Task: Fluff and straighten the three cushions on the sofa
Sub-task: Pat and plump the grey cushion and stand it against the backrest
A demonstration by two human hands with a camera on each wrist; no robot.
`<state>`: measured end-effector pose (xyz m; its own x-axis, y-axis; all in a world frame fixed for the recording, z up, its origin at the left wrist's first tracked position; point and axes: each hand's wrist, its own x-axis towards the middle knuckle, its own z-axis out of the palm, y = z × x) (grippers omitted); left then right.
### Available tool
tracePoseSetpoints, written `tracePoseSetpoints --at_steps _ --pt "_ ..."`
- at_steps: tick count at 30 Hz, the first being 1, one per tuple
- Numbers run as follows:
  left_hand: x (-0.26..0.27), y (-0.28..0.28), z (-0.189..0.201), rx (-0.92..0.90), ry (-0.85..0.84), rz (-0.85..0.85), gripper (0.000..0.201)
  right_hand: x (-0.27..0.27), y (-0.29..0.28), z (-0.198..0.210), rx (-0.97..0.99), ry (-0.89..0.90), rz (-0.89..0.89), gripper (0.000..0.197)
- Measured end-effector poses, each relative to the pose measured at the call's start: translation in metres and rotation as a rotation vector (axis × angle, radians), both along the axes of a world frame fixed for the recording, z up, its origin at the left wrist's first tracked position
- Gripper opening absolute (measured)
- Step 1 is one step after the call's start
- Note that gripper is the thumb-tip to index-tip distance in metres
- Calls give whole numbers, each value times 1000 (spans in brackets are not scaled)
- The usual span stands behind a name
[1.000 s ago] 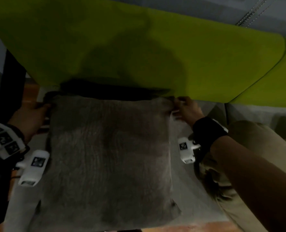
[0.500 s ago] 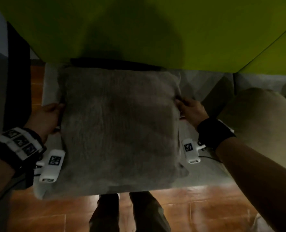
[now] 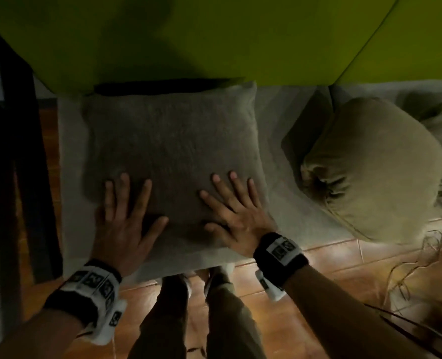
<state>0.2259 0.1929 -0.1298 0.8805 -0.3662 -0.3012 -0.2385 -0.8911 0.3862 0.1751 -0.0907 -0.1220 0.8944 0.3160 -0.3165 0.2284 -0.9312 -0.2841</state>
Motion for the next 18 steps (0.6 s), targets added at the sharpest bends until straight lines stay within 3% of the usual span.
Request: tracePoseSetpoints --at_steps 4,7,10,13,15,18 --pt "3 -1 -40 55 -14 31 85 -3 -14 -40 -91 90 -170 85" --pt "12 -4 -52 12 -75 36 85 -5 -25 -53 -42 146 -333 95" --pt "-1 -1 -46 -114 -90 91 82 -18 -42 -52 76 163 -386 97" --pt "-33 9 -34 -200 41 468 71 -40 -52 -36 429 221 -575 92" --pt "-52 21 -28 -209 147 705 63 -59 -67 -28 667 282 -782 75" --pt "-75 39 -22 -193 243 844 46 -85 -92 -33 578 315 -882 51"
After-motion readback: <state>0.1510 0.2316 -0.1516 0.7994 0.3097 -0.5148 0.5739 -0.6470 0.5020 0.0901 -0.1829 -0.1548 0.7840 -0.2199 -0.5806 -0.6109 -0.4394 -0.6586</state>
